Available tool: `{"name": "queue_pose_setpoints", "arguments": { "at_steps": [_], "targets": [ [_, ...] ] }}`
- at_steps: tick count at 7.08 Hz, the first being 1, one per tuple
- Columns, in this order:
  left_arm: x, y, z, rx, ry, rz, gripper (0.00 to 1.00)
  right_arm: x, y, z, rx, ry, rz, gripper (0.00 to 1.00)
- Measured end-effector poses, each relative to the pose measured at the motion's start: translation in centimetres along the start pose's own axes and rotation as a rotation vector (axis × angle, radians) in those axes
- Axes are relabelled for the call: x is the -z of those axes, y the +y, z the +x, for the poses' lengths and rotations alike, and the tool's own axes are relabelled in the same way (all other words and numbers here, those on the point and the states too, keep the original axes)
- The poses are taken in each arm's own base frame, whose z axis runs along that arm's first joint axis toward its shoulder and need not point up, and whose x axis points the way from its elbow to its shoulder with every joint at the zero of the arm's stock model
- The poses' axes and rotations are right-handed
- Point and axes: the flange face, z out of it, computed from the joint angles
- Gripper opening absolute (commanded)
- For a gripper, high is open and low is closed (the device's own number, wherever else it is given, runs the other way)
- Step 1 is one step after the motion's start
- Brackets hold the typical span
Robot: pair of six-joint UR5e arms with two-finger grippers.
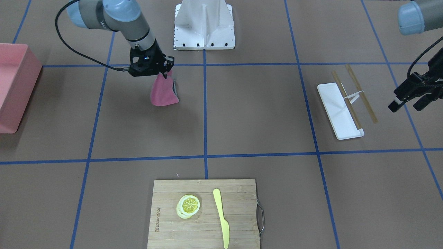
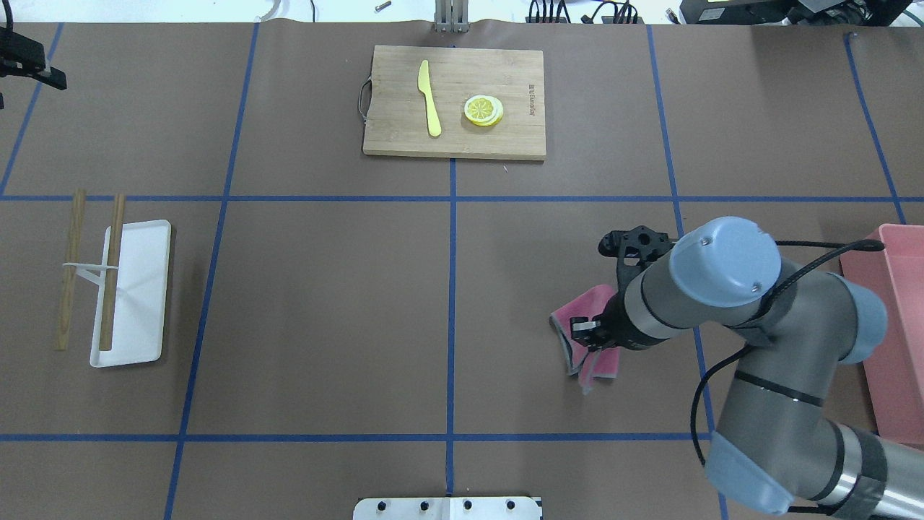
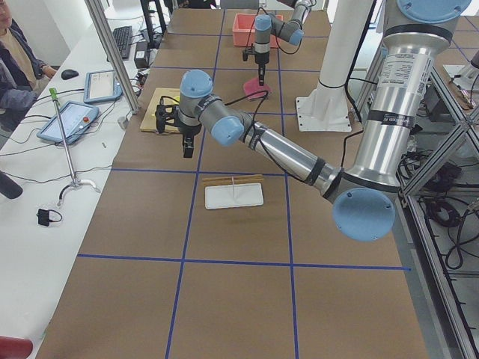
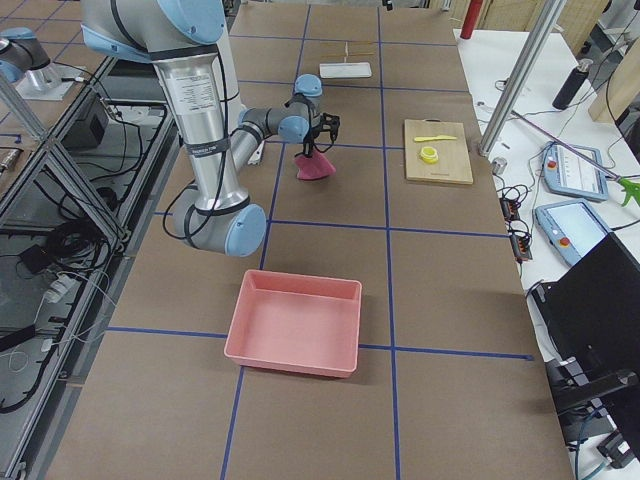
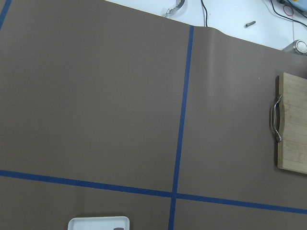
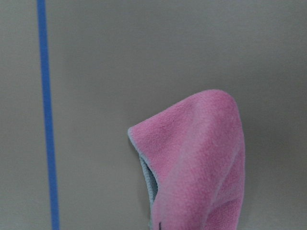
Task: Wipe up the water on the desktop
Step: 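Wipe the towel back and forth on the table with the right gripper, then carry the towel to the pink bin and open the right gripper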
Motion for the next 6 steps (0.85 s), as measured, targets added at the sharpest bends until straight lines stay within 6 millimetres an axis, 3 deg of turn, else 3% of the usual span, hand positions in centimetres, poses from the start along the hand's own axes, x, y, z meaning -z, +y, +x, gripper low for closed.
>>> {"name": "queue_pose_setpoints", "arguments": {
  "at_steps": [1,2,4,6],
  "targets": [
    [0.1,0.1,0.0,-0.001,0.001,0.001,0.98,0.2,-0.4,-0.6,-0.015,-0.006,0.01,0.0],
    [0.3,0.3,-0.2,0.0,0.001,0.001,0.98,1.4,-1.2,2.0,-0.017,0.0,0.013,0.0],
    [0.2,0.8,-1.3,-0.016,-0.011,-0.001,0.98,5.6,-2.4,11.6,0.028,0.045,0.008,0.0],
    [0.2,1.3,-4.1,-0.065,-0.041,-0.003,0.98,10.5,-5.0,20.8,0.079,0.077,0.0,0.0]
  ]
}}
